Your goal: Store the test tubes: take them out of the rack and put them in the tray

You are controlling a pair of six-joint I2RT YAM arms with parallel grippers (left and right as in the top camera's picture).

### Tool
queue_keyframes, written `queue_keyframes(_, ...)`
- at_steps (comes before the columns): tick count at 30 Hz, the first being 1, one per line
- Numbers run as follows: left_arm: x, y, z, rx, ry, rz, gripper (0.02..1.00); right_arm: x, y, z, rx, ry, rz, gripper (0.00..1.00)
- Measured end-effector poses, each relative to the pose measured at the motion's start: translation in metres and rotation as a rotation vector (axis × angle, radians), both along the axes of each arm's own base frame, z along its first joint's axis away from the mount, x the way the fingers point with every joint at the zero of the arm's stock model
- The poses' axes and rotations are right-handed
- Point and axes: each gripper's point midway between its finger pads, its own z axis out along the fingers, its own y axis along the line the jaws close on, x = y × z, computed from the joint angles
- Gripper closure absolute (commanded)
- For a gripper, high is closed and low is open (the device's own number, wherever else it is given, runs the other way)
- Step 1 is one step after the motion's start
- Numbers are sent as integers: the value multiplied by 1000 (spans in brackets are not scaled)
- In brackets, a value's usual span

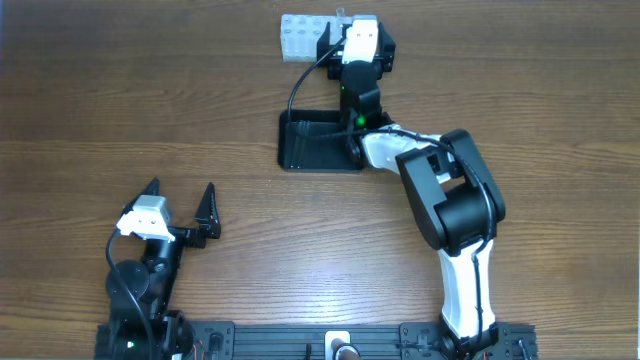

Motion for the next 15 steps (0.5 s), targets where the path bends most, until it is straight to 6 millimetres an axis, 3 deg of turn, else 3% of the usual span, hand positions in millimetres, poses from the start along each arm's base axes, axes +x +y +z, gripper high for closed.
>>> queue_keyframes(15, 0, 0, 0, 0, 0, 0, 18, 6, -5, -17, -16, 42, -62, 23)
